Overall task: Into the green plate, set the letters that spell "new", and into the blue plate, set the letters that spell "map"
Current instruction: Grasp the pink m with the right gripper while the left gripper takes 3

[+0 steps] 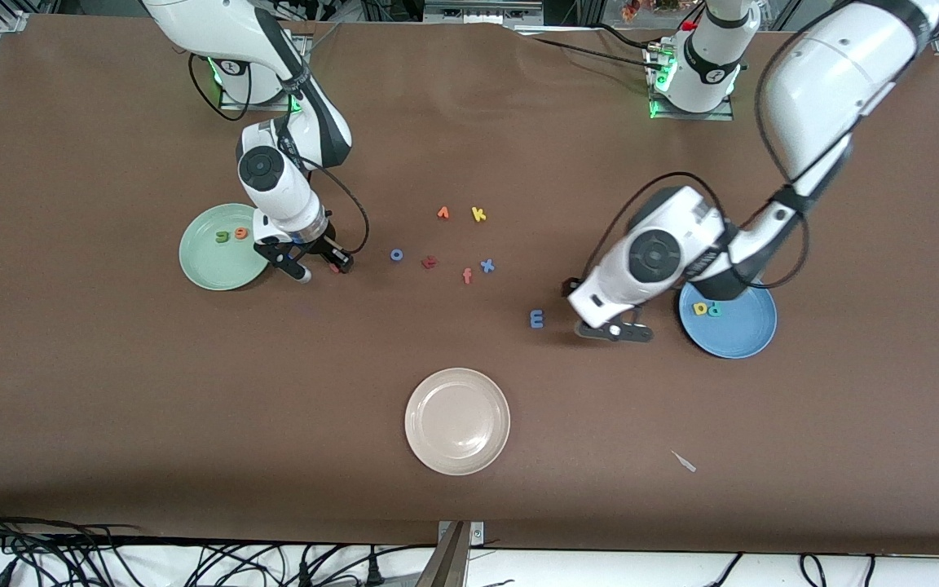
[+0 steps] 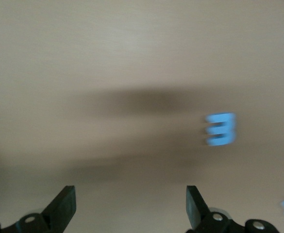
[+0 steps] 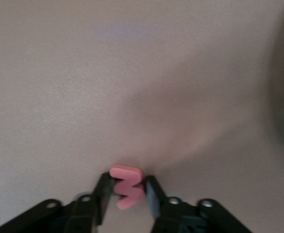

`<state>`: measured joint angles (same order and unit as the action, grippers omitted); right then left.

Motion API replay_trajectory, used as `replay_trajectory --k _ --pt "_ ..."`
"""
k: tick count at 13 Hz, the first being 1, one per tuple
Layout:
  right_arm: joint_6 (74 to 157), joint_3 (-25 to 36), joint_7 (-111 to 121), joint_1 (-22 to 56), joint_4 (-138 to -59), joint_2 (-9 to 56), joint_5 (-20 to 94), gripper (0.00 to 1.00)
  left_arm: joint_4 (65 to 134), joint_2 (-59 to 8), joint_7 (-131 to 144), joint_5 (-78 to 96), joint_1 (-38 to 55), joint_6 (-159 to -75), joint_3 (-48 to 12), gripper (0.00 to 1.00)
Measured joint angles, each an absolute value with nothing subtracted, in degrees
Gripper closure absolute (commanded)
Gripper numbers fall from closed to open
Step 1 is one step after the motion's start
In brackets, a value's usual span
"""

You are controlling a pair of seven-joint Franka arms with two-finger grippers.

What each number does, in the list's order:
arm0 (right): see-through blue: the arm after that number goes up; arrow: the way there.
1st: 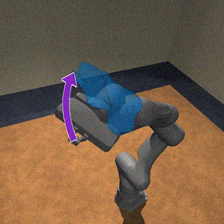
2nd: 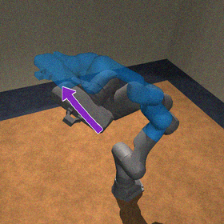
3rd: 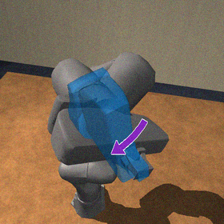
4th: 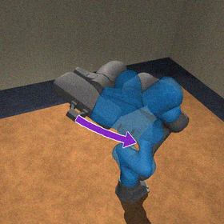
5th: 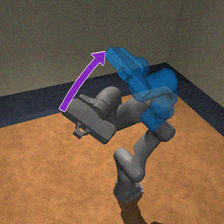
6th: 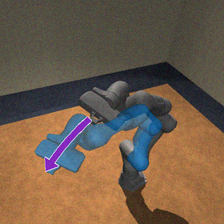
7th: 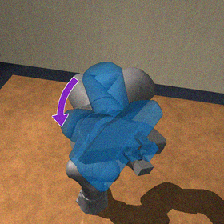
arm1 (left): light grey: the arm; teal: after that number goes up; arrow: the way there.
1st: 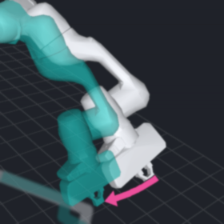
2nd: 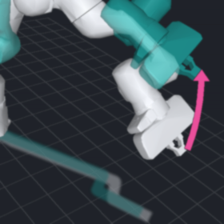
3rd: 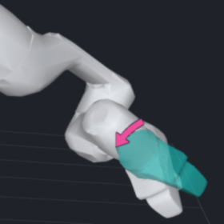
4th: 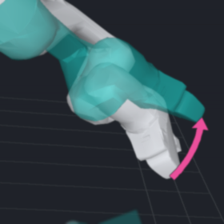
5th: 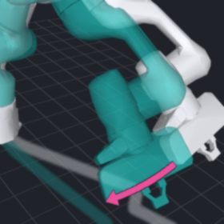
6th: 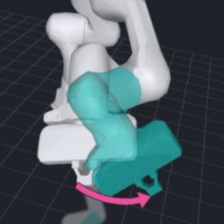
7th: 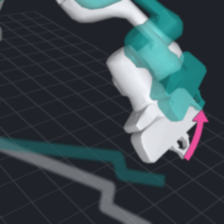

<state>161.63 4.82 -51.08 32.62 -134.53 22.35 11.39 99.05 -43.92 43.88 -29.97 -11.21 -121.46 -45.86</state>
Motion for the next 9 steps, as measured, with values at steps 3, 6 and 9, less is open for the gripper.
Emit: replay_trajectory --k 3,6,9 --pt "160.4 5.0 -50.3 32.6 -134.2 21.9 11.4 0.89 99.0 -44.8 52.4 -30.0 -2.2 -127.4 -39.4 0.0" --pt "151.2 8.7 -43.5 32.6 -131.9 19.5 11.4 0.89 96.9 -45.5 57.7 -30.0 7.1 -129.8 -31.4 0.02" --pt "139.0 18.6 -29.5 32.4 -131.1 13.8 11.4 0.89 92.9 -47.6 59.3 -30.0 9.6 -129.8 -30.1 0.08"
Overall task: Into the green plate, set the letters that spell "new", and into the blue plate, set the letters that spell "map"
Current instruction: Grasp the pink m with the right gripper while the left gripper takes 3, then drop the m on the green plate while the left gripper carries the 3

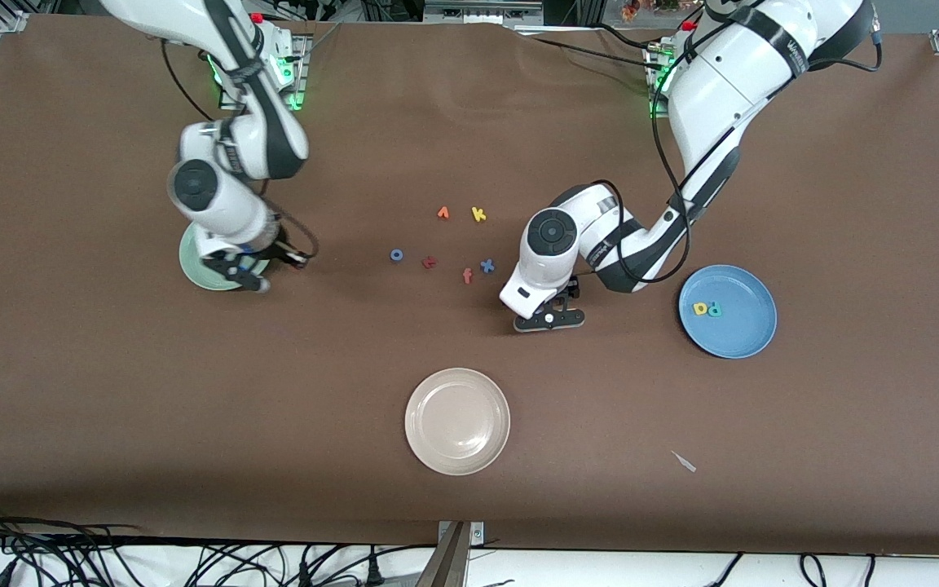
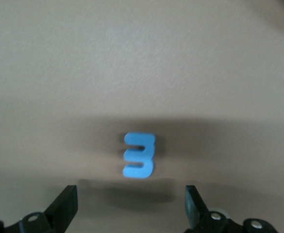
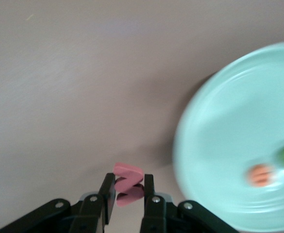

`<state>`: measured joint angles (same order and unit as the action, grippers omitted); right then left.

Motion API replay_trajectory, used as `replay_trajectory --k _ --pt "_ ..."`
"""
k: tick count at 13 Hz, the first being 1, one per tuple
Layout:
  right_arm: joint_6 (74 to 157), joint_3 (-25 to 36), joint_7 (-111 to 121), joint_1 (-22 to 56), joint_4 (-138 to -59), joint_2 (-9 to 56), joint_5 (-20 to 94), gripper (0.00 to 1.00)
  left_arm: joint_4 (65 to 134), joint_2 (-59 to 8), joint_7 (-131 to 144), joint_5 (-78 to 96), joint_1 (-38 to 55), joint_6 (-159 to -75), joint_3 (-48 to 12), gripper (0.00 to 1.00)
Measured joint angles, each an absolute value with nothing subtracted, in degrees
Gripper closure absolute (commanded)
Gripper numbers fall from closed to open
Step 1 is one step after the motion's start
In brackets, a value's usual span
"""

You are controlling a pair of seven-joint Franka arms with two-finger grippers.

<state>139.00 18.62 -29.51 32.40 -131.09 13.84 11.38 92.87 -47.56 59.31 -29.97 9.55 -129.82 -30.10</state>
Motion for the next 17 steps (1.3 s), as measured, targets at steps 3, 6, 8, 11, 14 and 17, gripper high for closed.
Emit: replay_trajectory --k 3,6,8,11,14,17 --pt "135.7 25.6 -19.4 32.0 -132.0 11.6 11.4 0.83 91.1 -49.0 59.3 -30.0 9.5 -129.8 -29.4 0.18" --pt "137.0 26.5 -15.6 31.1 -133.2 13.2 11.4 0.0 89.8 -50.1 59.3 -30.0 9.5 -129.8 -29.3 0.39" --pt "137.1 26.5 -14.8 30.4 -133.2 13.8 11.4 0.0 89.3 -50.2 59.3 -30.0 9.5 -129.9 -29.4 0.53" --pt "133.0 26.3 -14.4 30.4 -129.8 13.2 11.4 0.0 88.9 -50.3 59.3 -30.0 9.6 -129.9 -29.6 0.76" --pt "116.6 26.4 -14.2 30.4 -116.8 12.2 11.3 0.0 88.7 -50.3 59.3 -30.0 9.5 -129.9 -29.6 0.98" --pt "102.2 28.0 -9.6 30.2 -103.6 11.2 9.9 0.0 88.2 -50.3 58.9 -30.0 8.6 -128.6 -29.5 1.0"
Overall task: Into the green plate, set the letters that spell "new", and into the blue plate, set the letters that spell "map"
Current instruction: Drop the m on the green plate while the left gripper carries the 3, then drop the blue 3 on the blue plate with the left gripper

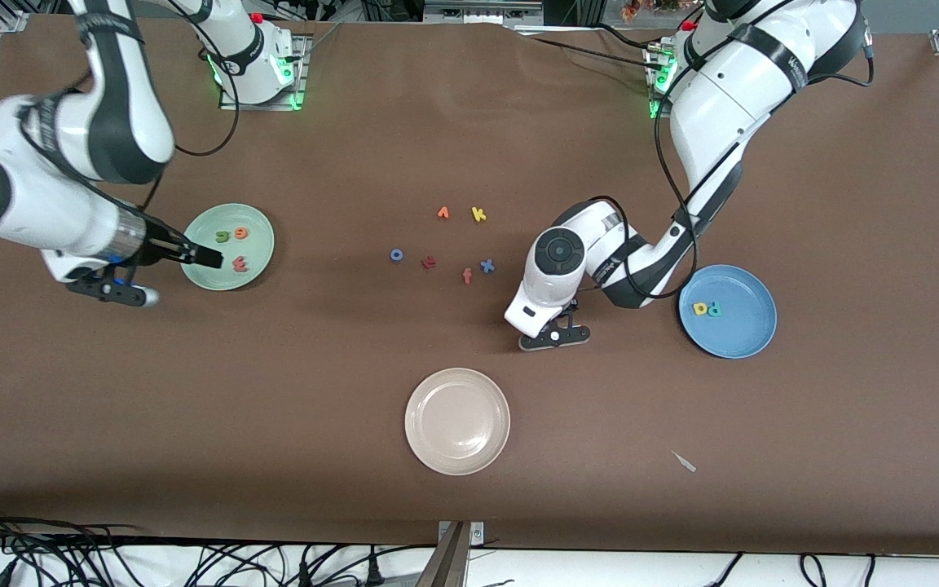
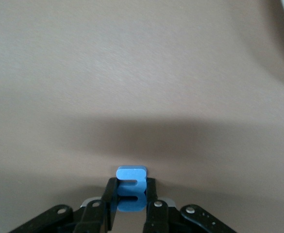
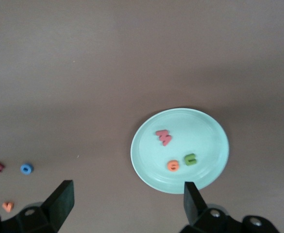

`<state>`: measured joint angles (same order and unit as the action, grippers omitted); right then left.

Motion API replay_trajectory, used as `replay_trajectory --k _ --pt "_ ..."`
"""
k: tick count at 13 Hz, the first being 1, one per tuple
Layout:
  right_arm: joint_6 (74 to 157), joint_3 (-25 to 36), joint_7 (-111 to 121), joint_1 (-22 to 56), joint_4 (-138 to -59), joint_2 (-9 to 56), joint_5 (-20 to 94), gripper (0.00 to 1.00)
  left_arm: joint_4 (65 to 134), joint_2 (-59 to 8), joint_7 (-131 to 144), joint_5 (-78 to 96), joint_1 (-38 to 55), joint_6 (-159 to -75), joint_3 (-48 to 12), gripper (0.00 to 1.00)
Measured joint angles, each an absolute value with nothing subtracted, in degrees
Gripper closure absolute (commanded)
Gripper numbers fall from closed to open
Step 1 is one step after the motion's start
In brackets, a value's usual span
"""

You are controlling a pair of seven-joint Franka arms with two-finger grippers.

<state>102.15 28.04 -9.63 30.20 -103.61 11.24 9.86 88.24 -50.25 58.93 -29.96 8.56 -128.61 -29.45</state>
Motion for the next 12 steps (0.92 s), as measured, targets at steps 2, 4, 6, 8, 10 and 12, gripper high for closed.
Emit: replay_trajectory --k 2,4,6,8,10,12 --pt "95.7 29.0 -7.7 29.9 -96.7 10.3 8.4 0.0 87.2 -50.0 54.3 -27.8 6.1 -123.3 -30.6 1.0" --pt "94.1 25.7 -7.2 27.4 -94.2 7.2 3.4 0.0 85.3 -48.8 45.9 -25.6 0.7 -116.0 -33.9 1.0" --pt "94.0 14.8 -7.2 17.0 -94.0 3.7 1.3 0.0 85.0 -47.0 37.8 -25.5 -5.5 -109.0 -36.8 1.0" --pt "97.7 3.7 -7.1 4.5 -93.9 1.9 1.2 0.0 85.0 -45.7 28.9 -25.5 -9.1 -102.5 -37.2 1.0" --pt "98.1 -1.0 -5.5 -1.7 -93.9 0.4 1.4 0.0 85.1 -45.5 20.1 -25.5 -12.3 -99.3 -37.0 0.99" --pt "94.7 -1.5 -1.8 -2.5 -94.1 -0.7 1.5 0.0 85.4 -45.5 12.4 -26.5 -15.6 -97.7 -36.6 0.98"
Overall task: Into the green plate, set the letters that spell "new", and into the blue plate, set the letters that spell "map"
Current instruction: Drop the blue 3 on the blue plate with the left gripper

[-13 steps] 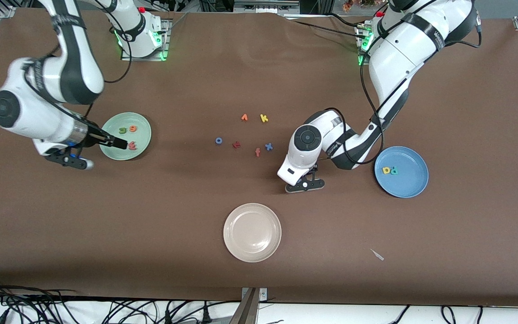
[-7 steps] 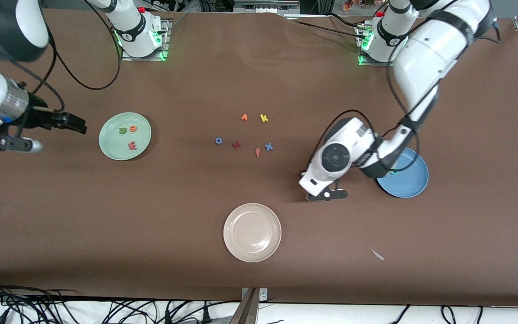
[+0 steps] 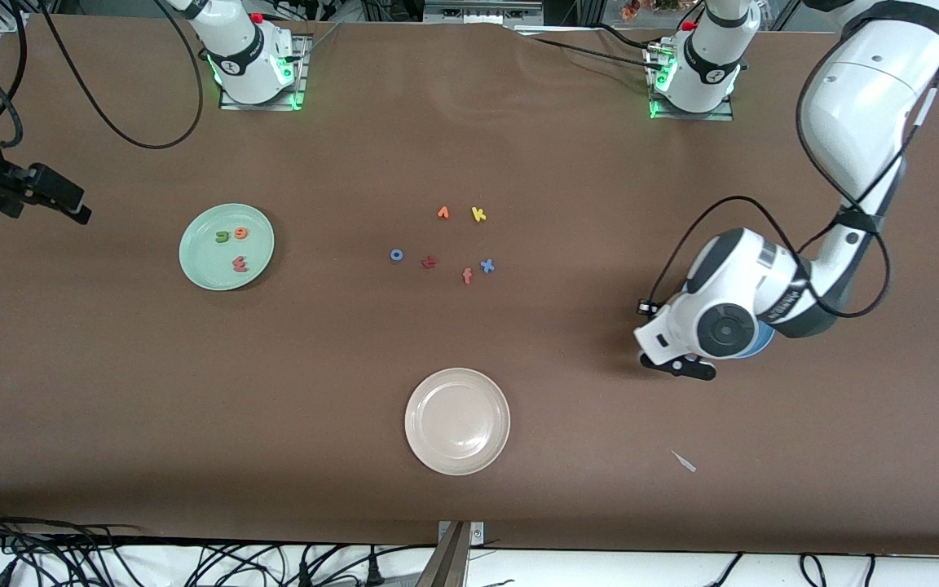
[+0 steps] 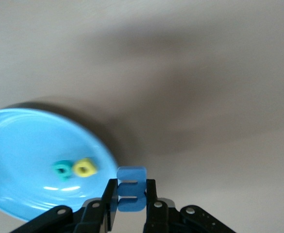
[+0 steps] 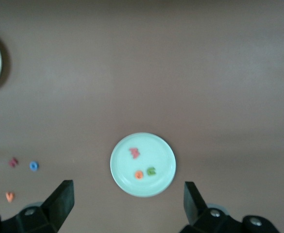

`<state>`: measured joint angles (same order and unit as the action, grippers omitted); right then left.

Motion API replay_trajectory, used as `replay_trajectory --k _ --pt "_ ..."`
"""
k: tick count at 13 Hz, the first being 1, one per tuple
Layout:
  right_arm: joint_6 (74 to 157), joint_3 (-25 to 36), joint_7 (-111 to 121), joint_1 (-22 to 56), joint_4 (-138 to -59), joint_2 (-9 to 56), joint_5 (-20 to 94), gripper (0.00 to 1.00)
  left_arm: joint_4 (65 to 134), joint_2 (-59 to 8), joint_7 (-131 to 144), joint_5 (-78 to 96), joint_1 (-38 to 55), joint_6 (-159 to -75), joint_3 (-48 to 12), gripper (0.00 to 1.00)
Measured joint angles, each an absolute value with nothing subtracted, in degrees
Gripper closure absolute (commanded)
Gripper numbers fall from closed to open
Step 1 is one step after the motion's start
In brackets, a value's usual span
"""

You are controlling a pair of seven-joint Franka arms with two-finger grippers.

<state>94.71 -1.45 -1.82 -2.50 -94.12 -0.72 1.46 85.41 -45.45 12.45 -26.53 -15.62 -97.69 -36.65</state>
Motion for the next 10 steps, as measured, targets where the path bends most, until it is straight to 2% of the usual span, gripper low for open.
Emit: replay_trajectory --k 3,4,5,6,10 --pt "93.6 0.0 0.2 -2.5 -94.3 -1.9 1.5 0.0 86.3 -45.5 4.6 -30.3 -19.6 -97.2 -36.4 0.94" --pt "93.3 0.6 0.9 -2.5 -94.4 -2.2 1.5 0.0 86.8 -45.6 2.9 -31.6 -20.3 -97.2 -36.2 0.75" --pt "92.8 0.9 1.1 -2.5 -94.5 -2.3 1.5 0.0 87.1 -45.7 1.3 -32.0 -20.7 -97.2 -36.0 0.28" --pt "92.6 1.1 1.2 -2.3 -94.5 -2.4 1.5 0.0 87.3 -45.9 -1.2 -32.3 -21.0 -97.2 -35.9 0.0" --pt "92.6 2.3 1.1 0.2 -94.7 -2.4 1.4 0.0 86.6 -45.9 -6.3 -32.3 -22.2 -97.2 -35.8 0.0"
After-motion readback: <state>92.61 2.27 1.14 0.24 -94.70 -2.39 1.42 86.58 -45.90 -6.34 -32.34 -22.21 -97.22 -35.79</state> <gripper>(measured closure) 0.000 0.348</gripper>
